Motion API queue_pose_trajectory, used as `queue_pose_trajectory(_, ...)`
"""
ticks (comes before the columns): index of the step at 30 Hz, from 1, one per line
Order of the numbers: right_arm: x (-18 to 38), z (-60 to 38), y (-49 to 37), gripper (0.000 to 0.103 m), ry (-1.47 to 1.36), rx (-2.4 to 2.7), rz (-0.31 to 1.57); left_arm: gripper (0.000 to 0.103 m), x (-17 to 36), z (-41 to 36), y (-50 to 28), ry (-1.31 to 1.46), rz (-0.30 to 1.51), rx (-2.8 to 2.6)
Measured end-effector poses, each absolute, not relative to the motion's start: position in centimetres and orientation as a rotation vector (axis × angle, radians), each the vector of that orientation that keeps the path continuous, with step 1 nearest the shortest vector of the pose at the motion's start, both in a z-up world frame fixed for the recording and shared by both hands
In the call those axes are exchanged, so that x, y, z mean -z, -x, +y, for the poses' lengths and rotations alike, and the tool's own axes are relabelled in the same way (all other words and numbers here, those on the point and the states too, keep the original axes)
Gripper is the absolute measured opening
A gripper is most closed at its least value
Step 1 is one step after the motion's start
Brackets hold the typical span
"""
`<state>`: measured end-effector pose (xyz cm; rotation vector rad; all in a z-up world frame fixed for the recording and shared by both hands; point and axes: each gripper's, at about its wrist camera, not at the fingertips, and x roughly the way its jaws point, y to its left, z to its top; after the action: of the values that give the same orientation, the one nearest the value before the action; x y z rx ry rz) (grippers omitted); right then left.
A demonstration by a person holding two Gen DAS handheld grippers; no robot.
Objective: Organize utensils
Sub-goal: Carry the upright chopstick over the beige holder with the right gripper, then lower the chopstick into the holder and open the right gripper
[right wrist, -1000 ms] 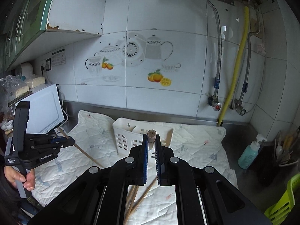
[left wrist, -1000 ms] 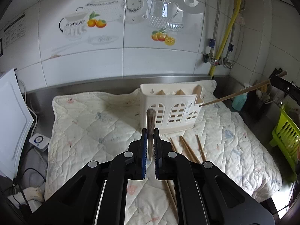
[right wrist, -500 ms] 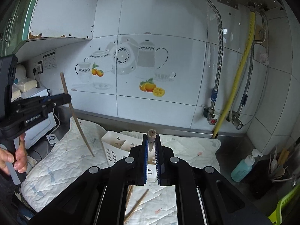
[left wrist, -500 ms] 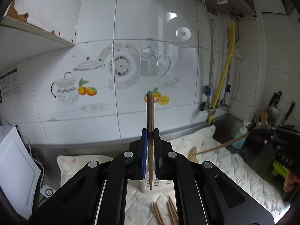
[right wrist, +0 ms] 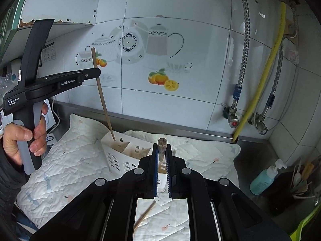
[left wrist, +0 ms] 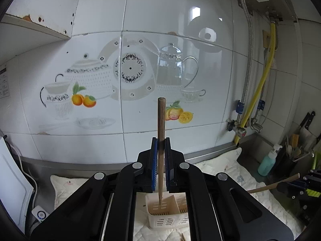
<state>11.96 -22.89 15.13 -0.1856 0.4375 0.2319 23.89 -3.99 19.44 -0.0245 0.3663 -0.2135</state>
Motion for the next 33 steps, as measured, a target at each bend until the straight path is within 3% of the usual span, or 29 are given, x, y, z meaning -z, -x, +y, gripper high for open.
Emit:
queue_pose_trajectory(24,-13.7,-21.8,-14.0,0.007,0.198,-0.233,0.481,0.005,-15.7,-4.0,-25.6,0.016,0.462,0.218)
queue_pose_trajectory(33,-13.4,-21.9,-14.6,0.007,0.179,-0.224,0.482,0.010,-15.5,-4.3,-24.7,-0.006,0.463,0.231)
